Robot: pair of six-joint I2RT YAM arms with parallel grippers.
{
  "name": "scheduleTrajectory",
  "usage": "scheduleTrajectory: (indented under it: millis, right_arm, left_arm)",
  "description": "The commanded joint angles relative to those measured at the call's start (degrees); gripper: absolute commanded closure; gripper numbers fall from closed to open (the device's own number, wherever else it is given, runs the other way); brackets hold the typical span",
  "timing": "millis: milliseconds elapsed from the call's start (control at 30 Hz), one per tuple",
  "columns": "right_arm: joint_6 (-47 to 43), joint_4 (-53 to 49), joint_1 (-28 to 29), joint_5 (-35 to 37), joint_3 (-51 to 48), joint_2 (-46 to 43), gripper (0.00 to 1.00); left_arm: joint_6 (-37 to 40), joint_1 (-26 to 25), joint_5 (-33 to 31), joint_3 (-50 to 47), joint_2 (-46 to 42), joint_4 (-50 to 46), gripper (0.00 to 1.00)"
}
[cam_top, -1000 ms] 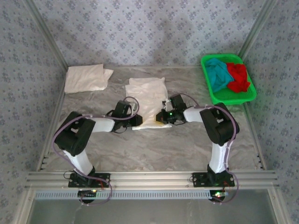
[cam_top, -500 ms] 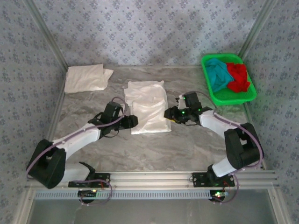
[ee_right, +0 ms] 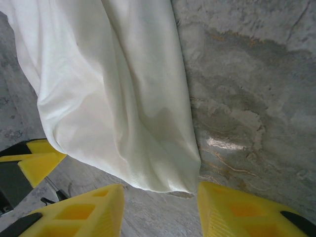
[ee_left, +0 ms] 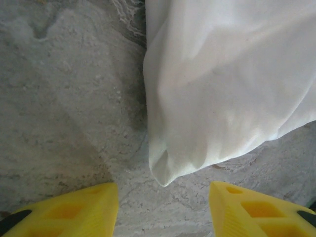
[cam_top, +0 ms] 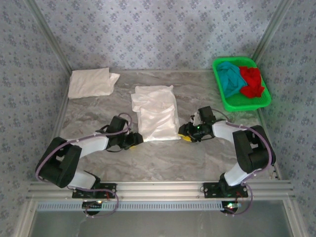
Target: Fold and stack the t-shirts
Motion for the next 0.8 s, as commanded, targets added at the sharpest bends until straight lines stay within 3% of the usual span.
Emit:
scheduleTrajectory:
  millis: [0, 333, 767]
  right_arm:
    - [0.4, 1.1, -0.7, -1.1, -1.0, 0.2, 0.51]
    - [1.0, 2.8, 1.1, -3.1, 0.9, 3.8, 0.54]
    - [3.7, 7.4, 4.2, -1.8, 2.5, 6.2, 0.56]
  left_arm:
    - [-0.2, -0.4, 3.0, 2.9, 1.8, 5.0, 0.50]
    - [1.2, -1.1, 1.7, 7.0, 1.0, -0.5, 0.52]
    - [1.0, -0.7, 0.5, 4.6, 5.8, 5.5, 0.49]
